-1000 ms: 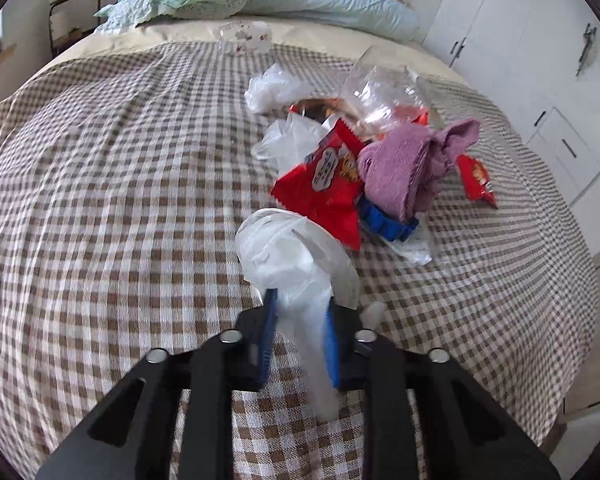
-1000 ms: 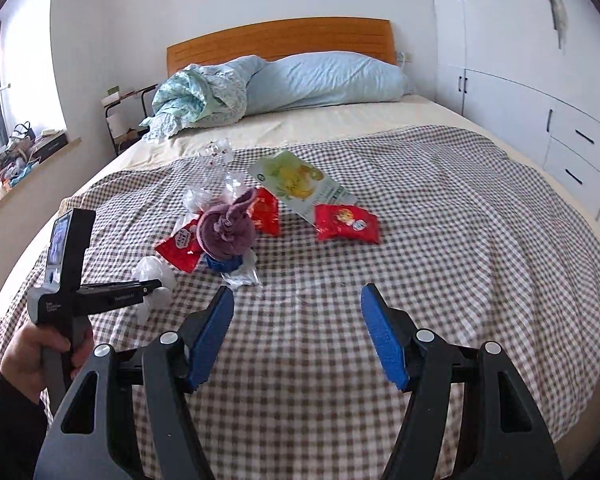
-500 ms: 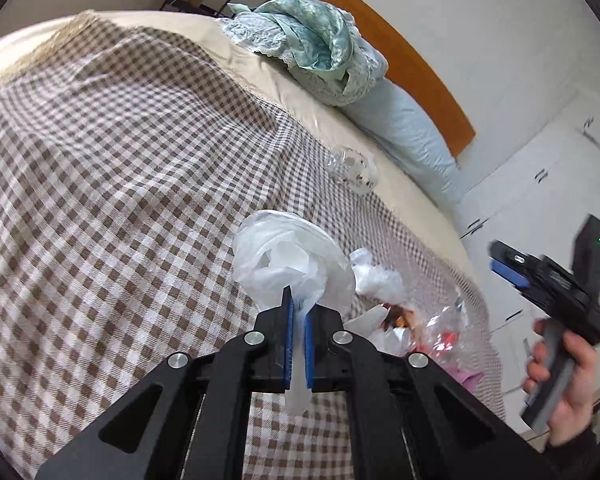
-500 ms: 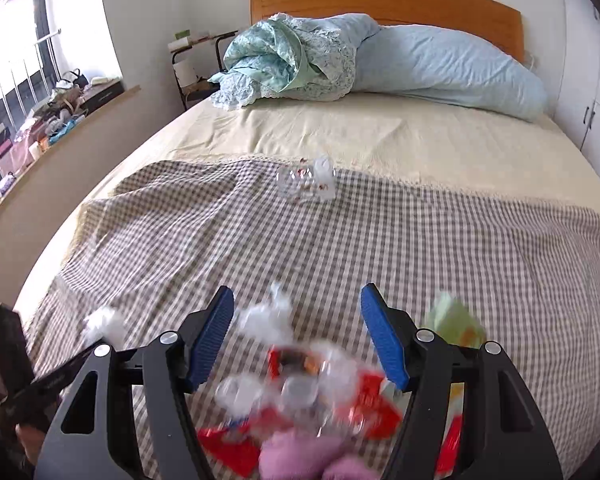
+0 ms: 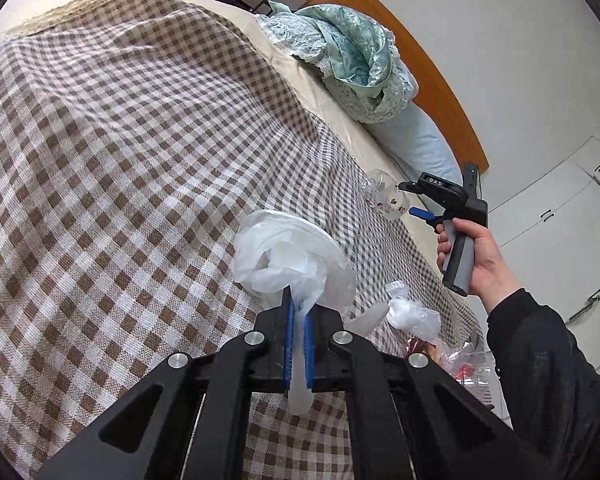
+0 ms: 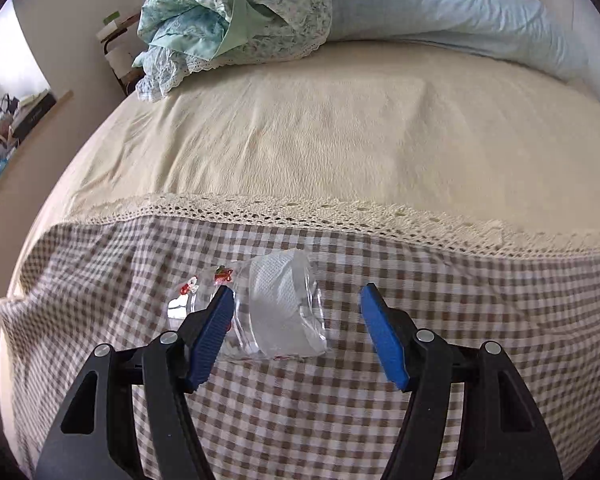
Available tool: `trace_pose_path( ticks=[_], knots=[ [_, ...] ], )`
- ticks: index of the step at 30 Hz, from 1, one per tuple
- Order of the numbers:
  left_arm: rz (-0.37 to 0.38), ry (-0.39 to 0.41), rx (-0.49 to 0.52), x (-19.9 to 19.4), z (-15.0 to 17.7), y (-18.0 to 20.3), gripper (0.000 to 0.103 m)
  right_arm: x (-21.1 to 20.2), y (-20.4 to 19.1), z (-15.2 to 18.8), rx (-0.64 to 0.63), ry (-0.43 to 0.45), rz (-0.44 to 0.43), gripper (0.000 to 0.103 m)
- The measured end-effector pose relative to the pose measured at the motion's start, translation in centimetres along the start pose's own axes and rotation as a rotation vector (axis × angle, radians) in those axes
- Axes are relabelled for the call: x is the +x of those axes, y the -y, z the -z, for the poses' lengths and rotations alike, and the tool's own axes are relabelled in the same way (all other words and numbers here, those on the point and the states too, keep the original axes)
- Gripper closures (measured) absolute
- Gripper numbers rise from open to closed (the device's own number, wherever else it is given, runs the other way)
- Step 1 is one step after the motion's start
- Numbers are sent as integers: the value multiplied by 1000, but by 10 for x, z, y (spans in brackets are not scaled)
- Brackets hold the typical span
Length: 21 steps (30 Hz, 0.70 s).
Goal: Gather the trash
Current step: 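Hold the white plastic bag in left tool while right tool grasps the clear plastic cup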
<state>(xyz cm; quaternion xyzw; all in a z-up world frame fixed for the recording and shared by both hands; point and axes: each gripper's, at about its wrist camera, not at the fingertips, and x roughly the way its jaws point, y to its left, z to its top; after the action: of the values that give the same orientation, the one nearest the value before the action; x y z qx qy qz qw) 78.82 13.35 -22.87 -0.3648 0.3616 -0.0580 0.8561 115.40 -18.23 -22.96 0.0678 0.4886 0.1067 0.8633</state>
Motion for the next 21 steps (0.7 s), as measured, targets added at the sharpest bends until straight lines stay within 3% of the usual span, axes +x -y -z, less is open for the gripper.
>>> trace_pose_path(
  ticks=[1, 2, 4, 7, 10, 14, 18, 21],
  knots=[
    [-10, 10, 4, -2, -1, -1, 101, -2, 1, 0, 24, 10, -57, 81],
    [-19, 19, -2, -5, -3, -2, 101, -10, -2, 2, 33, 32, -109, 89],
    [-4, 29, -28, -10, -5, -5, 101, -28, -19, 12, -14, 36, -216, 94],
    [-10, 52, -34, -19, -8, -5, 101, -54, -56, 27, -129, 29, -196, 101],
    [5, 75, -25, -29, -10, 0, 101, -87, -82, 37, -217, 59, -152, 102],
    [29, 62, -20, -34, -7, 11, 102, -149, -110, 57, -354, 109, -17, 102],
    [47, 77, 36, -40, -2, 35, 102, -189, -111, 79, -418, 126, 99, 102],
    [72, 69, 72, -44, 5, 53, 101, -216, -99, 104, -434, 140, 132, 102]
  ],
)
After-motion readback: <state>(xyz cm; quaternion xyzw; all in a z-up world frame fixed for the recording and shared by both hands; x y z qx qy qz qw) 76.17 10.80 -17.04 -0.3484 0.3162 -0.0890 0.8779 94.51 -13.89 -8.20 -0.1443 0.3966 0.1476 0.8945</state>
